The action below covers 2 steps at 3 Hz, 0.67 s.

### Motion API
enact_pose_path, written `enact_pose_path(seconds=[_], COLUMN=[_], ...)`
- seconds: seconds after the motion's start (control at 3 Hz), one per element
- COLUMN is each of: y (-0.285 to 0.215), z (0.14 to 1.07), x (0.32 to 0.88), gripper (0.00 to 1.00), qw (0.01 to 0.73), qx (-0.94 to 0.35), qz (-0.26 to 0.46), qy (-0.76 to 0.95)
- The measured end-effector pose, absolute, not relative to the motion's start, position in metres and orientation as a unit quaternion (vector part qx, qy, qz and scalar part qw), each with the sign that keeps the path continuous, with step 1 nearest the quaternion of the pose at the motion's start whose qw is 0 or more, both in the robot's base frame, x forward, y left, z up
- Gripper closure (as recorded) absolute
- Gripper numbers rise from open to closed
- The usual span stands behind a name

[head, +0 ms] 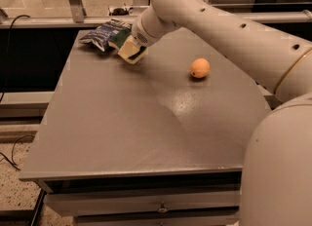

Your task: Move sponge near blue chip bag

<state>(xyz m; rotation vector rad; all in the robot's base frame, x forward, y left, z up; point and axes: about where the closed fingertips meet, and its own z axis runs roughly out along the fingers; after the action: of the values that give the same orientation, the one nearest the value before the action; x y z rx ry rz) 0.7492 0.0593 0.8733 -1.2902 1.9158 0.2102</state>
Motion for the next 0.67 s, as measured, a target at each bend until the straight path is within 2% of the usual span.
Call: enact_pose_path(seconds=[0.33,0.67], y=[0.0625,0.0654], z=[0.8744,0.8756], x=[0.7511,0.7516], gripper=[0.13,0.00], qw=[0.401,0.403], qx=[-0.513,-0.516], qz=[0.085,0.087], qy=[0.754,0.751])
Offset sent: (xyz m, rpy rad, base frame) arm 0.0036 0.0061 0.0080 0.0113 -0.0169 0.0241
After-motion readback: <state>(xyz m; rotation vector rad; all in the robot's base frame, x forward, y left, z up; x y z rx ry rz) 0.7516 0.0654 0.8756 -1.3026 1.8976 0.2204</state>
